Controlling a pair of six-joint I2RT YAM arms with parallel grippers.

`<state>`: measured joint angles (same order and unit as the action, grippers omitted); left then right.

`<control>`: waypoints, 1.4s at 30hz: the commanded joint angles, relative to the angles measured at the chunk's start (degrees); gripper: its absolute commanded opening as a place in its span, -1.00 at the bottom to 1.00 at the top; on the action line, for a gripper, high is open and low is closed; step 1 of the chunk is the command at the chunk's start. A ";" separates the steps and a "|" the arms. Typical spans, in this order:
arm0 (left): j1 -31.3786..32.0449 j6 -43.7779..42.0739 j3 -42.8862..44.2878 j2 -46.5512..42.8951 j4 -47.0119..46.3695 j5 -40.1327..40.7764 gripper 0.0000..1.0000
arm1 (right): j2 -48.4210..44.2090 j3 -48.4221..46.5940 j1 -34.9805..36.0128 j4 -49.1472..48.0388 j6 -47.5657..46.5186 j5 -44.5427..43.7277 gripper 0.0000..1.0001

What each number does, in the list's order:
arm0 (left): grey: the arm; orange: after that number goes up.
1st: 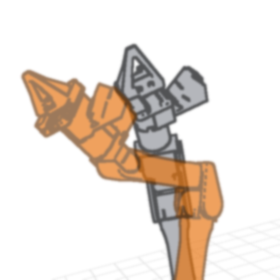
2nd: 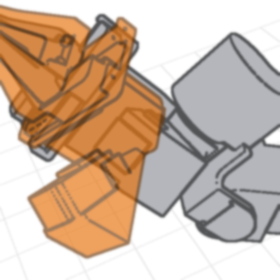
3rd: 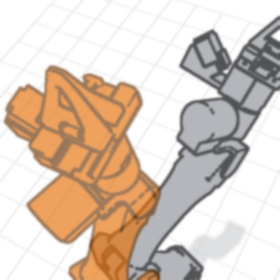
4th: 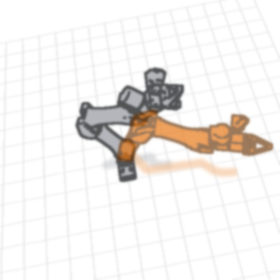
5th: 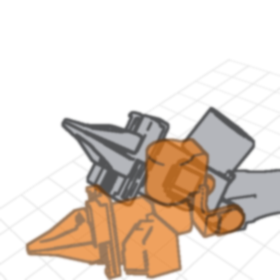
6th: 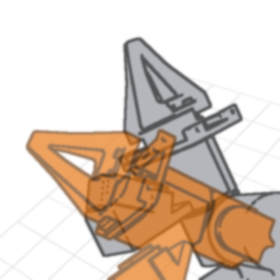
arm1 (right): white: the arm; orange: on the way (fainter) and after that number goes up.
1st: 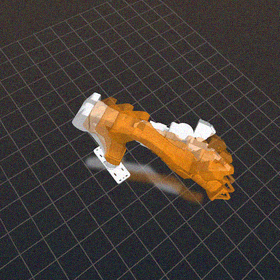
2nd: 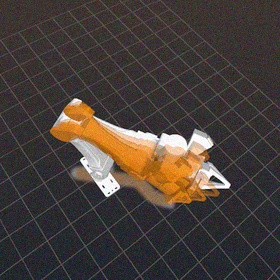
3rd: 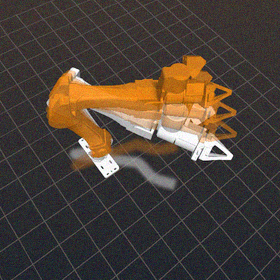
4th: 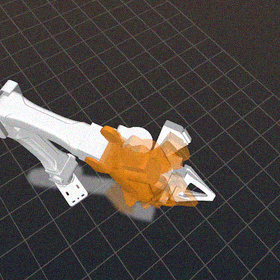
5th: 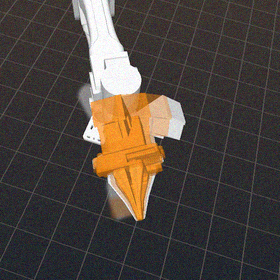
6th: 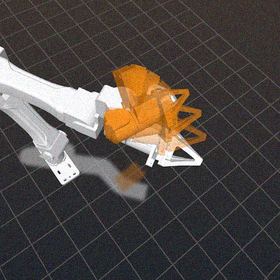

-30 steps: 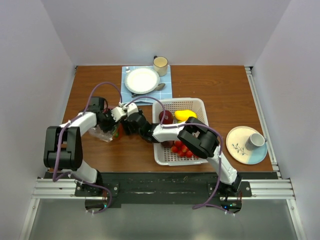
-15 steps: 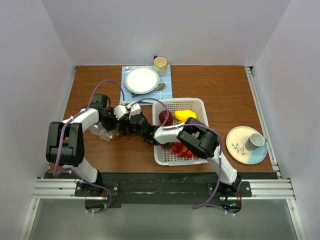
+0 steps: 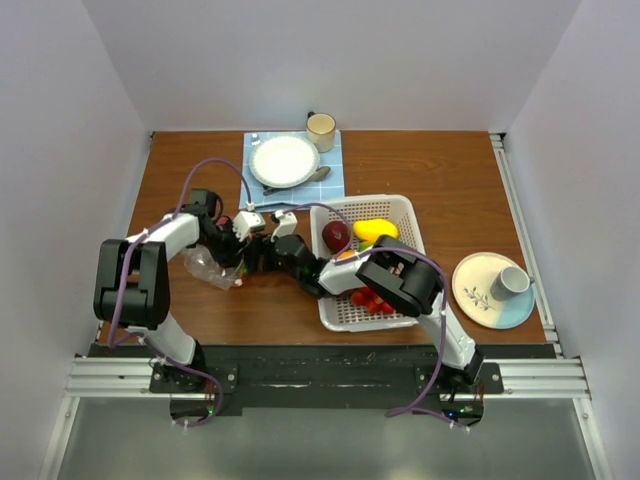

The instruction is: Open the zip-top bag and remove the fake food

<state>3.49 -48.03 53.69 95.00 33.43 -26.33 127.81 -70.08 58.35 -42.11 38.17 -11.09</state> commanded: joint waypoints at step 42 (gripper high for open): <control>-14.13 2.24 9.06 3.33 -2.57 5.67 0.60 | -34.92 10.32 -8.95 36.21 -22.35 -31.80 -0.59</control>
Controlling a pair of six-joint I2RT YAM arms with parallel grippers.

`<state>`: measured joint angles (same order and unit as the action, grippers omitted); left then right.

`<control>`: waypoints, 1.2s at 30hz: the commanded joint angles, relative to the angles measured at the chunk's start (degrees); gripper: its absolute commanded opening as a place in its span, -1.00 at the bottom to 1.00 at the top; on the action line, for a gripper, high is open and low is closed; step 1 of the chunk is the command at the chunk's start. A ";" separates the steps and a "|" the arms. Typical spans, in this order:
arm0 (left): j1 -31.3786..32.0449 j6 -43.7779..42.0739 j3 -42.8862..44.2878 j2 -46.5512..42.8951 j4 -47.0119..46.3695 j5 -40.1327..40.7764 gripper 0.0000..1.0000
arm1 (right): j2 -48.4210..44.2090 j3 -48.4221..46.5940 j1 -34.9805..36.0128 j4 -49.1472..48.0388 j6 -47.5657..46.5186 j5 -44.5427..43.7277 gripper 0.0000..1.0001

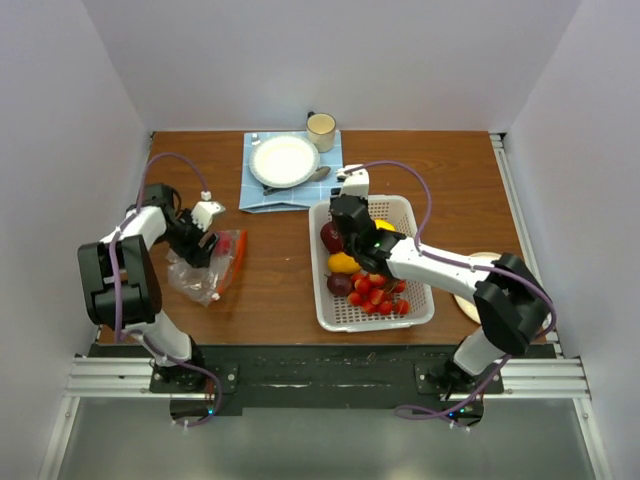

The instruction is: Open the zip-top bag and remove the fake food

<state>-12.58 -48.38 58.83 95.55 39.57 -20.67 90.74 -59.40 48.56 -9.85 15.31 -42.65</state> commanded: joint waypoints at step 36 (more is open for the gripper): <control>10.73 -6.20 -0.74 6.58 -11.62 6.25 -1.00 | 24.57 -8.89 15.34 -19.15 -13.11 23.14 0.61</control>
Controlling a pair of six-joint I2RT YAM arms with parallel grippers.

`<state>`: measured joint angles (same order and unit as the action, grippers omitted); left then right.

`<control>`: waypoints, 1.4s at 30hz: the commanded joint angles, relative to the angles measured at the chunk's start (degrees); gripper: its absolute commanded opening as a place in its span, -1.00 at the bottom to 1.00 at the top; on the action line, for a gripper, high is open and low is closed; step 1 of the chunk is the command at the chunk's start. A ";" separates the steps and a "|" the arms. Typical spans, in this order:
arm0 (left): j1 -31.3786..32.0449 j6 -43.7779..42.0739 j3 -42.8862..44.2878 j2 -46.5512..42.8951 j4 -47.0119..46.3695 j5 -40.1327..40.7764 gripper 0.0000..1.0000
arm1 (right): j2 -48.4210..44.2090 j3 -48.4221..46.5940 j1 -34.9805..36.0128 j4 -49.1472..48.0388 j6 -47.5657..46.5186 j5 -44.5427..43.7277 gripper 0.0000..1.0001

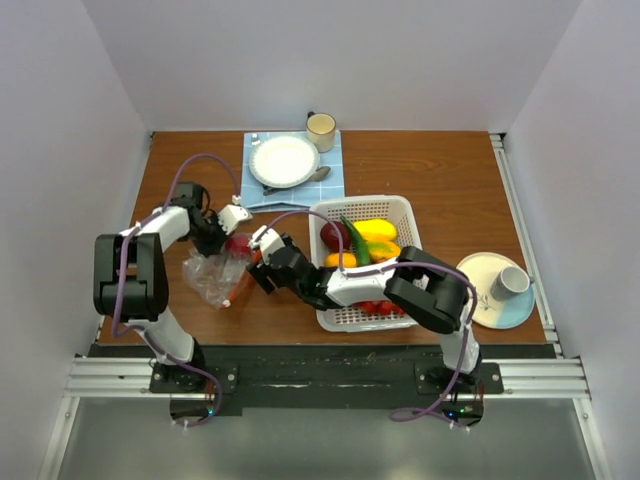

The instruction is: Open the zip-top bag and remove the fake food

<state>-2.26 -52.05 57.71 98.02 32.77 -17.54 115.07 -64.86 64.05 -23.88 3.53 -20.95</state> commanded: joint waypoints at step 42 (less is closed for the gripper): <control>10.88 -11.40 0.64 8.59 17.76 -3.90 -1.00 | 11.94 -9.76 -3.58 -16.56 8.78 3.11 0.29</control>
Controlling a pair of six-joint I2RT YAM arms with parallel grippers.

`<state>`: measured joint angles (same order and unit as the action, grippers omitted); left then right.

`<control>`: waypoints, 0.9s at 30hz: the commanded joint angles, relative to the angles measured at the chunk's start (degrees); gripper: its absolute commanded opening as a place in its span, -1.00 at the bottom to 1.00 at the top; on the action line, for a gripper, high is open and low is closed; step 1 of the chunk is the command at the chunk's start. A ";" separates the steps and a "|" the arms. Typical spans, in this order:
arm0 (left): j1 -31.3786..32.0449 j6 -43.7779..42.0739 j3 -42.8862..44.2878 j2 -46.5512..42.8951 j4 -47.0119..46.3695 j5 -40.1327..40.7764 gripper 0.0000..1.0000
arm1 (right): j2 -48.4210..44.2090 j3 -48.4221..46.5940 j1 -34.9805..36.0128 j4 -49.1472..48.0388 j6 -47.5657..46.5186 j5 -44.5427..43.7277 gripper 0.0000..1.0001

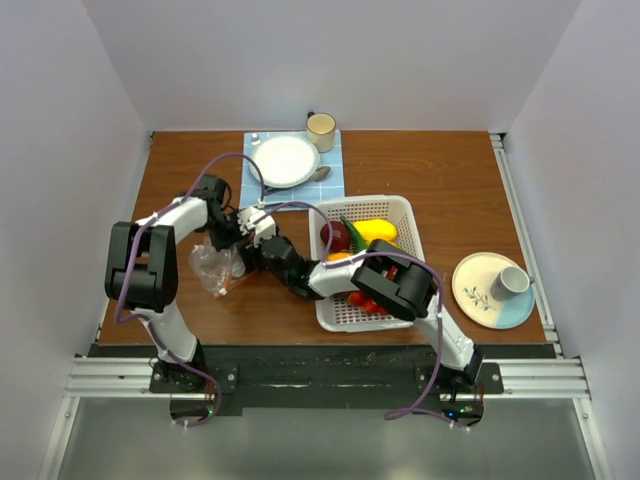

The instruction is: Open the zip-top bag and remove the fake food

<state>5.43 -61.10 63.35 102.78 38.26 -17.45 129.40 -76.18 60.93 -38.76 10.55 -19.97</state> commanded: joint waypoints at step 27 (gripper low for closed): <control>-0.69 20.84 8.37 -15.23 8.86 -12.42 0.31 | -57.42 25.56 -9.25 47.35 6.59 -16.95 0.57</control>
<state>2.00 -48.12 70.02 97.97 47.88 -24.91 72.42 -52.14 52.38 -3.66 14.06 -31.29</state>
